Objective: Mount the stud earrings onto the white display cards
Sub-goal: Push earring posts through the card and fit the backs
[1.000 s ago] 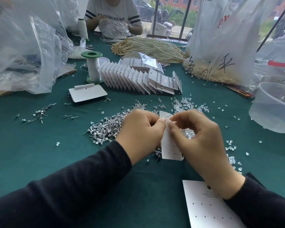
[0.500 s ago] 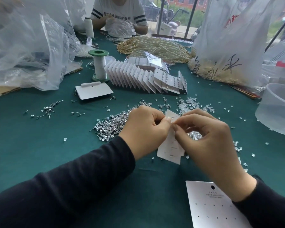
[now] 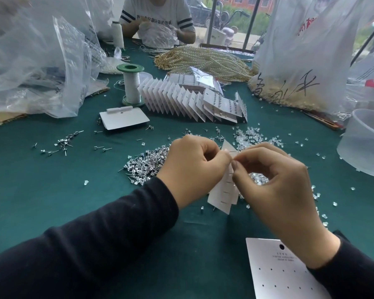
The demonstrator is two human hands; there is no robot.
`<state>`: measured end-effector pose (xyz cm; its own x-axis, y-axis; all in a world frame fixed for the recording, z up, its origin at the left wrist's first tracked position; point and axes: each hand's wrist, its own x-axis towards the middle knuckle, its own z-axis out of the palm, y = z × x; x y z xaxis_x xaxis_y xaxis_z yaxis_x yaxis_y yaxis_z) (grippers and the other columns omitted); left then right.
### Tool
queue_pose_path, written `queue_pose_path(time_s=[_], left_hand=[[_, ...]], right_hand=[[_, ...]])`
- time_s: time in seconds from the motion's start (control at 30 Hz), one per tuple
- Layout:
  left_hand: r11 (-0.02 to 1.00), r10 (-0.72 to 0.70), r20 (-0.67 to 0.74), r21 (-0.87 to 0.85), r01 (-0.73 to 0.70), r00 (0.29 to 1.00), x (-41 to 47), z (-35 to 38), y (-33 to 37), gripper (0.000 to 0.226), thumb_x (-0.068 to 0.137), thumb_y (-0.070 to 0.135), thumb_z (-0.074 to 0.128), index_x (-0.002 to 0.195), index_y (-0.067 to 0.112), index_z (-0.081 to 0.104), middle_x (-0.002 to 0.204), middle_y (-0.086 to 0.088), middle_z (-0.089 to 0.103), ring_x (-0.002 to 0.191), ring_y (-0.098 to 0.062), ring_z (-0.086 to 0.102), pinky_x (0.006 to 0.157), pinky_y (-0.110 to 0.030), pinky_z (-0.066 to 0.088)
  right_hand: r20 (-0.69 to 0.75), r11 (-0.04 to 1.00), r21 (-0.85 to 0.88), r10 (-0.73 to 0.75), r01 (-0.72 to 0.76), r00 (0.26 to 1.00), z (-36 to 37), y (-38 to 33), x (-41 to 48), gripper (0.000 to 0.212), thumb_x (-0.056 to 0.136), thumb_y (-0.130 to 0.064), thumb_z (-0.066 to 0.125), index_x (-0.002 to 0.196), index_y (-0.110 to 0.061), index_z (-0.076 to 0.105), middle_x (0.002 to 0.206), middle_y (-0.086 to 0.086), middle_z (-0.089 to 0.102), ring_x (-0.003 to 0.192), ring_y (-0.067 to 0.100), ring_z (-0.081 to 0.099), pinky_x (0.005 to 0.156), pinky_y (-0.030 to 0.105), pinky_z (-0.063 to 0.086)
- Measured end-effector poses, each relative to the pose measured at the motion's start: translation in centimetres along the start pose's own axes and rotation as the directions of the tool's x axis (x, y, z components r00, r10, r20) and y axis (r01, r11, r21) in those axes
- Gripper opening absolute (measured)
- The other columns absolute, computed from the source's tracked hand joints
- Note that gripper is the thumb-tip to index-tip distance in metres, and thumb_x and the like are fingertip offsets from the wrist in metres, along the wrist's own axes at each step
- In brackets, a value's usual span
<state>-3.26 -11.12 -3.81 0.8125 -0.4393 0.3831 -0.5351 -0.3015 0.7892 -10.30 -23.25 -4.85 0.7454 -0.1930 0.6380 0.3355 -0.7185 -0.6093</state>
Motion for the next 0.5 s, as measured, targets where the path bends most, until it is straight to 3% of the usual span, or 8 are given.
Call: queue_pose_path(time_s=[0.1, 0.23, 0.37, 0.5], left_hand=[[1.0, 0.024, 0.001, -0.01, -0.024, 1.0, -0.08, -0.02, 0.27, 0.038, 0.073, 0.03, 0.05, 0.049, 0.0, 0.051, 0.041, 0.002, 0.034, 0.042, -0.009, 0.032, 0.043, -0.014, 0.025], [0.999, 0.023, 0.045, -0.026, -0.022, 0.999, -0.22, -0.1, 0.26, 0.046, 0.085, 0.024, 0.057, 0.043, 0.01, 0.043, 0.039, 0.007, 0.029, 0.04, -0.009, 0.03, 0.042, -0.015, 0.023], [0.998, 0.06, 0.082, 0.009, -0.061, 0.995, -0.26, 0.02, 0.29, 0.053, 0.088, 0.019, 0.052, 0.04, 0.019, 0.029, 0.04, 0.009, 0.026, 0.041, -0.01, 0.029, 0.042, -0.016, 0.024], [0.99, 0.104, 0.051, 0.089, -0.109, 0.993, -0.3, 0.0, 0.26, 0.05, 0.088, 0.015, 0.053, 0.043, 0.018, 0.03, 0.039, 0.007, 0.024, 0.044, -0.013, 0.031, 0.042, -0.018, 0.024]], right_hand=[[-0.032, 1.0, -0.005, 0.011, -0.011, 0.999, -0.07, 0.11, 0.16, 0.004, 0.075, -0.003, 0.069, 0.073, -0.007, 0.069, 0.073, -0.001, 0.064, 0.067, 0.012, 0.062, 0.064, 0.021, 0.052], [-0.034, 1.0, 0.029, 0.013, -0.012, 0.999, -0.17, 0.0, 0.18, 0.003, 0.075, -0.009, 0.066, 0.074, -0.01, 0.068, 0.073, -0.003, 0.063, 0.066, 0.011, 0.062, 0.064, 0.02, 0.052], [-0.022, 0.999, 0.046, 0.031, -0.03, 0.999, -0.2, 0.07, 0.16, 0.005, 0.076, -0.008, 0.068, 0.074, -0.012, 0.068, 0.073, -0.003, 0.064, 0.066, 0.011, 0.062, 0.063, 0.021, 0.053], [0.01, 0.999, 0.023, 0.036, -0.036, 0.999, -0.28, 0.22, 0.18, 0.01, 0.075, 0.0, 0.07, 0.073, -0.009, 0.069, 0.072, -0.004, 0.064, 0.067, 0.01, 0.062, 0.063, 0.017, 0.051]])
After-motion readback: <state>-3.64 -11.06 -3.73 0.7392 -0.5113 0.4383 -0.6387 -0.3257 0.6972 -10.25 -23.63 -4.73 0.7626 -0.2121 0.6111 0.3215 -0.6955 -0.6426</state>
